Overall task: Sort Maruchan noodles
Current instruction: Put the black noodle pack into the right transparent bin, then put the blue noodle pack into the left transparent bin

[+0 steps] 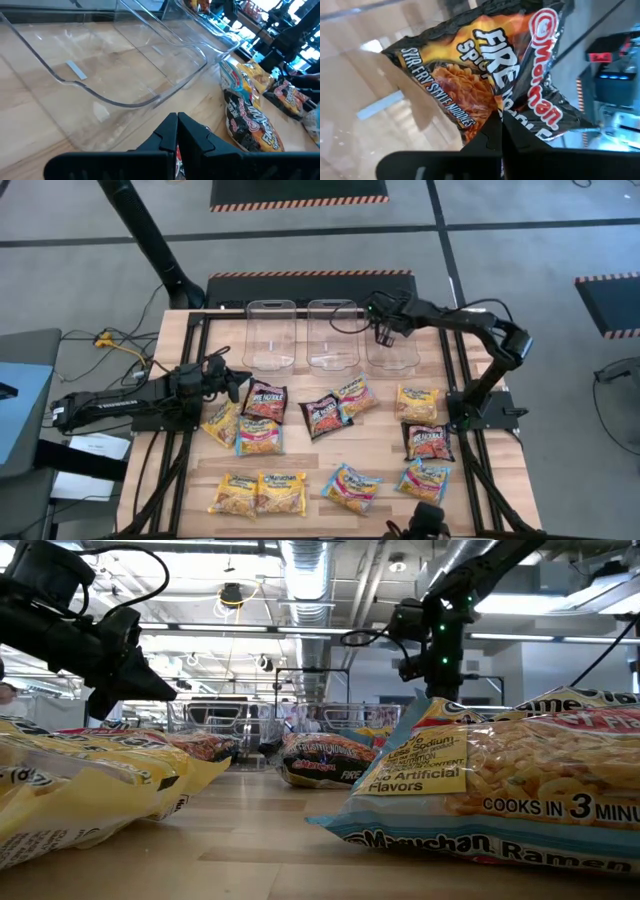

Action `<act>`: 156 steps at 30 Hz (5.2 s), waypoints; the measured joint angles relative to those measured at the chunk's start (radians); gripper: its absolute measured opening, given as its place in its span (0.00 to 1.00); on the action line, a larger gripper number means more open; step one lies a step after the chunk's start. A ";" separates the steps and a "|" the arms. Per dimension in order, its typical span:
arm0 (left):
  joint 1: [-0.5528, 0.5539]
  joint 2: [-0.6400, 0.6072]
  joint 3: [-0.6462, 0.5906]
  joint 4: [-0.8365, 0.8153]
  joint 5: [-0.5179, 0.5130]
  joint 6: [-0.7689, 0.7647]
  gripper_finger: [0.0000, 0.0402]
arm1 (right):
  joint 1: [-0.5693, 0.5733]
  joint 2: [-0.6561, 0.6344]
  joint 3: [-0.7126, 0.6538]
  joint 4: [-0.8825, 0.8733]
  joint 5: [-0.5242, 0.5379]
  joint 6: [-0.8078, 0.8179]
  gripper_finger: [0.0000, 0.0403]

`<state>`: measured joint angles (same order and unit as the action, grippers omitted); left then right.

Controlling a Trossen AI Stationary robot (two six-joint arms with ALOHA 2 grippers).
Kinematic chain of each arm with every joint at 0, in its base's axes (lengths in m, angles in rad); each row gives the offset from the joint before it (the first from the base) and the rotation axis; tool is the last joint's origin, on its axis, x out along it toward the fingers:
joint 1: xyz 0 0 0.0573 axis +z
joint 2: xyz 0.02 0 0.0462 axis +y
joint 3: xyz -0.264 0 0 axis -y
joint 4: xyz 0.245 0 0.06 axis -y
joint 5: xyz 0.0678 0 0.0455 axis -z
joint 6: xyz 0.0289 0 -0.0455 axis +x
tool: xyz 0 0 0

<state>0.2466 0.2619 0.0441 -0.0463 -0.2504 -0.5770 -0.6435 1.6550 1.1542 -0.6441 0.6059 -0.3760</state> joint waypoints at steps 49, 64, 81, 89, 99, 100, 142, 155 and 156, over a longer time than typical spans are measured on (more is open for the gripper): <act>0.000 0.000 -0.001 0.058 -0.001 -0.096 0.00 | -0.036 0.001 0.272 -0.229 -0.199 0.104 0.27; 0.000 0.000 -0.001 0.056 -0.034 -0.106 0.18 | 0.058 0.000 0.504 -0.465 -0.241 0.297 0.27; 0.000 0.000 0.077 0.281 0.092 -0.055 0.33 | 0.352 0.000 0.789 -0.592 -0.319 0.553 0.27; 0.000 0.028 0.380 -0.129 0.157 0.064 0.32 | 0.509 0.000 0.855 -0.605 -0.319 0.564 0.27; 0.000 0.190 0.725 -0.554 0.359 0.118 0.32 | 0.653 0.001 0.856 -0.601 -0.319 0.696 0.27; 0.000 0.214 0.750 -0.569 0.380 0.124 0.32 | 0.665 0.001 0.856 -0.601 -0.319 0.710 0.27; -0.351 0.979 0.982 -0.871 0.455 0.283 0.32 | 0.825 0.002 0.855 -0.628 -0.316 0.863 0.27; -0.351 1.191 0.982 -0.871 0.417 0.296 0.32 | 0.826 0.002 0.855 -0.656 -0.316 0.862 0.27; -0.351 1.204 0.982 -0.871 0.417 0.295 0.32 | 0.826 0.002 0.855 -0.657 -0.316 0.864 0.27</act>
<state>-0.1047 1.4661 1.0260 -0.9173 0.1665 -0.2816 0.1828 1.6569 2.0090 -1.3013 0.2897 0.4879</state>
